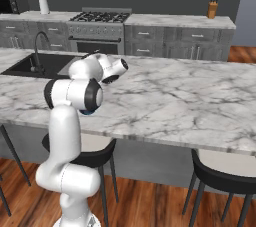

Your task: Stack the yogurt containers by placing the smaller containers on top of the larger containers.

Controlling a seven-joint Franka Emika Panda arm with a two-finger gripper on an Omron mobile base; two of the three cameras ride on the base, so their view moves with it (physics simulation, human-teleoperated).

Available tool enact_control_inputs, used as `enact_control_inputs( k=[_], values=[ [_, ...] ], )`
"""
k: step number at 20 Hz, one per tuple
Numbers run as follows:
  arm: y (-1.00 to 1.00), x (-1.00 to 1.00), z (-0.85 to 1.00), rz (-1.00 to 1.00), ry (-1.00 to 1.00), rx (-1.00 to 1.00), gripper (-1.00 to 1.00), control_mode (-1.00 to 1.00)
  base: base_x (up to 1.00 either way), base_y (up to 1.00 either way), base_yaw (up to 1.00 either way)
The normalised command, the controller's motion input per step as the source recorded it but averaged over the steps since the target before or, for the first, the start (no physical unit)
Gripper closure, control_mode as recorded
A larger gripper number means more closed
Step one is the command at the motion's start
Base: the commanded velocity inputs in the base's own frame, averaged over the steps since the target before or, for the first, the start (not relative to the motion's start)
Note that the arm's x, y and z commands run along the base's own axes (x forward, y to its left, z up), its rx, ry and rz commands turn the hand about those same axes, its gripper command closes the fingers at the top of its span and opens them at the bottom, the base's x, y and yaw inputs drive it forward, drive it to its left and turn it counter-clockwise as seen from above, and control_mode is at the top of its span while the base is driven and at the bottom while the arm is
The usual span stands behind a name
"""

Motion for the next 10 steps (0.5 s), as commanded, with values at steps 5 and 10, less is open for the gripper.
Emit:
enact_control_inputs(
  k=[5,10],
  values=[
    [0.09,0.0,0.0,0.0,-0.1,0.0,1.0,-1.0,0.0,0.0,0.0],
    [0.14,-0.06,0.0,0.0,-0.08,0.0,1.0,-1.0,0.0,0.0,0.0]
  ],
)
